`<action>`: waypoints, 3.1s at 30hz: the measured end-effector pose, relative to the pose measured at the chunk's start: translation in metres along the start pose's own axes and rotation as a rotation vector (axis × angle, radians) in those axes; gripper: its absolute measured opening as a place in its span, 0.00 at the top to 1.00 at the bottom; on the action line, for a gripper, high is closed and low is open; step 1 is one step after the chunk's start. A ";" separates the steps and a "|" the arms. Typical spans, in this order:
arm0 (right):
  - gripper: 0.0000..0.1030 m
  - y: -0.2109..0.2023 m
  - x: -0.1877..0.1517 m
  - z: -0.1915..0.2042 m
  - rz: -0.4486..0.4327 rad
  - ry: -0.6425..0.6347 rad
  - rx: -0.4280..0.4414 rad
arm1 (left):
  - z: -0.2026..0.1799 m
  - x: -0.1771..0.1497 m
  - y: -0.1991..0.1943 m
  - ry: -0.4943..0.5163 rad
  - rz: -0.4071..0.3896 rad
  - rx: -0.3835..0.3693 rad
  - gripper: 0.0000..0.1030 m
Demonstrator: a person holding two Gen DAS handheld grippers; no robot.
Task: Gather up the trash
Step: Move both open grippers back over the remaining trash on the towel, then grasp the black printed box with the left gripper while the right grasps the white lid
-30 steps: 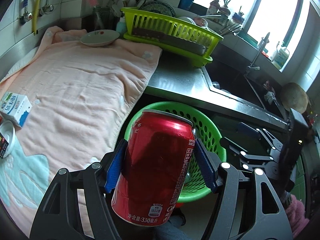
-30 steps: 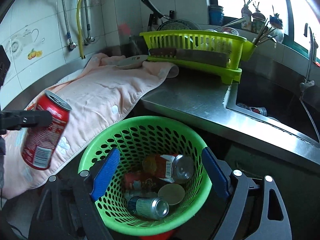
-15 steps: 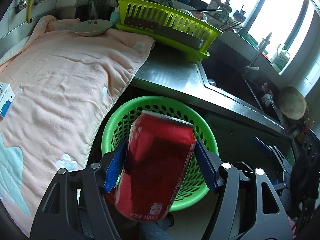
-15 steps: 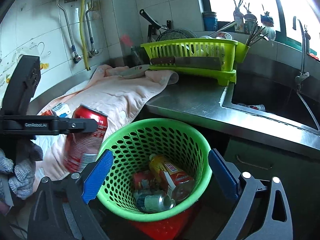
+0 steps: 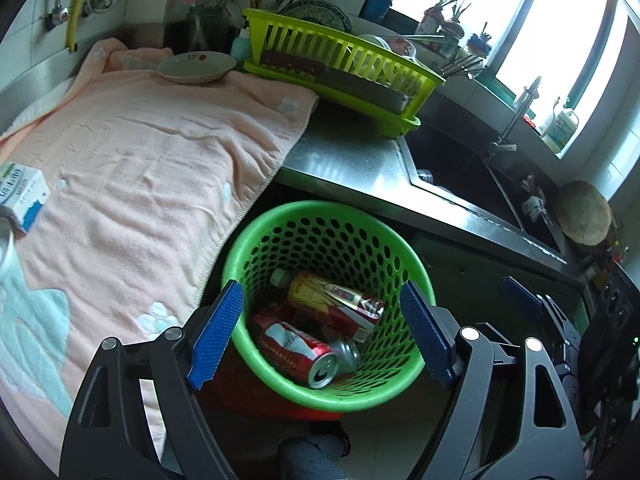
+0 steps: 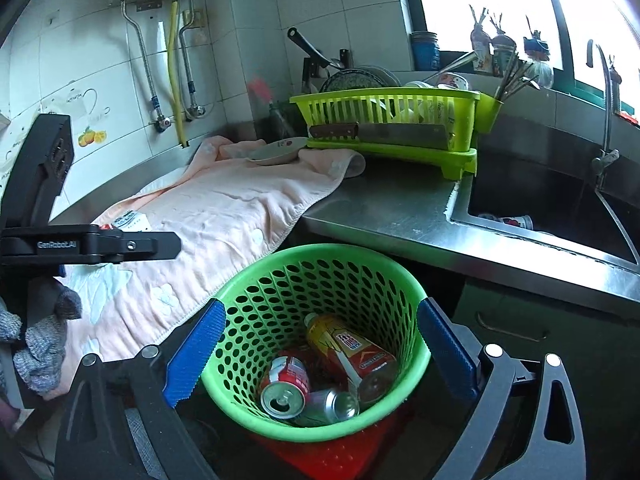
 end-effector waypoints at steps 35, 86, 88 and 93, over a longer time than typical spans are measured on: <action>0.10 0.098 0.057 0.178 0.087 -0.266 0.254 | 0.338 0.007 -0.109 -0.621 -0.061 0.521 0.21; 0.10 0.194 0.028 0.363 0.277 -0.446 0.493 | 0.392 -0.018 -0.192 -0.740 -0.111 0.466 0.53; 0.10 0.203 0.026 0.374 0.293 -0.452 0.496 | 0.397 -0.022 -0.202 -0.742 -0.118 0.475 0.53; 0.10 0.224 0.022 0.396 0.338 -0.461 0.493 | 0.407 -0.032 -0.217 -0.748 -0.127 0.486 0.53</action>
Point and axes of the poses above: each gripper's, at about its wrist camera, not at the fingertips, and y roughly the way its jaws point, z to its left, x to its top, the point moved 6 cm from there along y, roughly the way its jaws point, and after that the axes turned 2 degrees about z, right-handed, at the moved point
